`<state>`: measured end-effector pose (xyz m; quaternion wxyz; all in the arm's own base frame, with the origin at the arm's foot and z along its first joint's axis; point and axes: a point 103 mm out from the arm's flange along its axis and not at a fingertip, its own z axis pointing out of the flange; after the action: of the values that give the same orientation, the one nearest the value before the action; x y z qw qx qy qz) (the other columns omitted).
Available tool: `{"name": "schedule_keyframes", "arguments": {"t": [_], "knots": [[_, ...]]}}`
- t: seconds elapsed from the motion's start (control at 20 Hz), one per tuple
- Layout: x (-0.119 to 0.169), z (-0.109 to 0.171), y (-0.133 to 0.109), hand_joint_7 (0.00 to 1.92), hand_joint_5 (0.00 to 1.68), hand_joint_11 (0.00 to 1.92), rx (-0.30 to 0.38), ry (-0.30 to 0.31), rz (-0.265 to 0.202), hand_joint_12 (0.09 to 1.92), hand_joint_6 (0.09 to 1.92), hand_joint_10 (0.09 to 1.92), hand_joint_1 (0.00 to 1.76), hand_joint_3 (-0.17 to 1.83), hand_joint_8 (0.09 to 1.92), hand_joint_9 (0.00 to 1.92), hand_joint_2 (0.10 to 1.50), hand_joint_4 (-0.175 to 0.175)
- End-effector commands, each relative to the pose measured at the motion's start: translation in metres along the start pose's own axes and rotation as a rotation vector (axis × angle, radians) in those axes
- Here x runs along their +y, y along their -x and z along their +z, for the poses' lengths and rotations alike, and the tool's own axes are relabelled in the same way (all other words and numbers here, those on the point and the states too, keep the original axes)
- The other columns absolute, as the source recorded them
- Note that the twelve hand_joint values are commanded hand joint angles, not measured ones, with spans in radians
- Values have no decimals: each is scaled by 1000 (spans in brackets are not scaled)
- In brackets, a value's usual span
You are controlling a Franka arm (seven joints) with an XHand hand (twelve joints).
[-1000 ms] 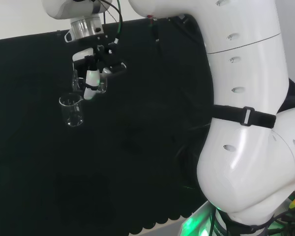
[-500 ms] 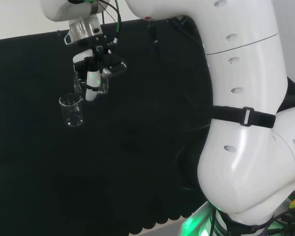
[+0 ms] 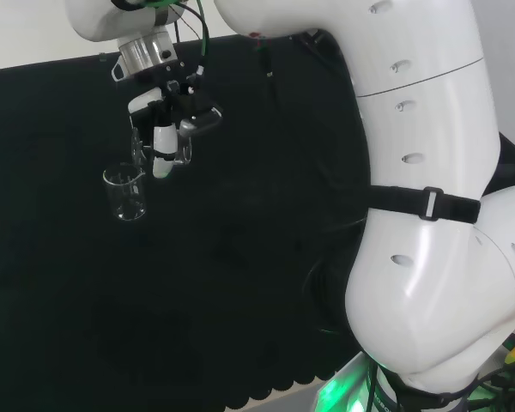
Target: Pour the water from the handheld beaker into the one on the table.
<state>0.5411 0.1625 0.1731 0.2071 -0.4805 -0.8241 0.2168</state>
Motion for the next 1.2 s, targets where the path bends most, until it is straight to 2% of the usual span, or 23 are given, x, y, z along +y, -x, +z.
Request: {"name": "schedule_keyframes", "arguments": {"t": [0.05, 0.1, 0.4, 0.8, 1.2], "knots": [[-4, -2, 5, 1696, 1341, 1326, -11, -6, -3, 703, 466, 508, 1459, 919, 87, 1534, 420, -175], [-4, -1, 6, 1696, 1341, 1326, -12, -12, 11, 703, 466, 509, 1459, 919, 87, 1534, 420, -175], [-3, -2, 2, 1696, 1341, 1327, -21, -15, 5, 702, 464, 512, 1459, 919, 87, 1533, 420, -175], [13, -10, -33, 1696, 1342, 1326, -57, -41, 13, 699, 461, 518, 1459, 919, 87, 1531, 420, -175], [11, -8, -31, 1695, 1342, 1325, -73, -54, 15, 697, 458, 521, 1459, 918, 87, 1530, 421, -175]]}}
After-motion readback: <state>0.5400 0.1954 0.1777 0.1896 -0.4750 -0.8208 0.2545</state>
